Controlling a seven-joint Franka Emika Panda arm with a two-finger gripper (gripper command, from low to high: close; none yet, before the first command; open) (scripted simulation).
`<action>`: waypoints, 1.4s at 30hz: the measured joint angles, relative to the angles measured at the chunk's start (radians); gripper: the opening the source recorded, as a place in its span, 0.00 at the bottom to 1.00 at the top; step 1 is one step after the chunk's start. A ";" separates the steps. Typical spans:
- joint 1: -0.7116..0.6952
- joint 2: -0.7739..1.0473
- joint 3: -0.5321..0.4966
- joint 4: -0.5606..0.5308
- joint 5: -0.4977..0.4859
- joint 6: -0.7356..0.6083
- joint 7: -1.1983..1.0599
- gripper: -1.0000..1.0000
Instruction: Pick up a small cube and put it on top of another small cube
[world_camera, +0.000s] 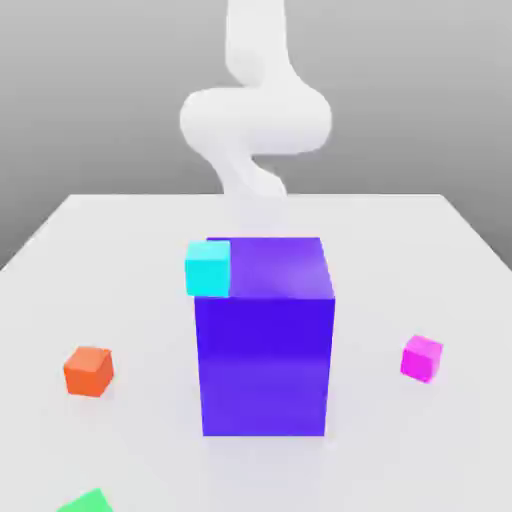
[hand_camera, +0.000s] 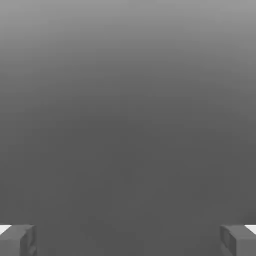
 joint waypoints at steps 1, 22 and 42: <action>0.004 0.026 0.019 -0.018 0.017 0.018 0.035 0.50; 0.090 0.517 0.503 -0.372 0.173 0.376 0.839 0.50; 0.538 1.027 0.105 -0.445 -0.554 0.722 1.739 0.00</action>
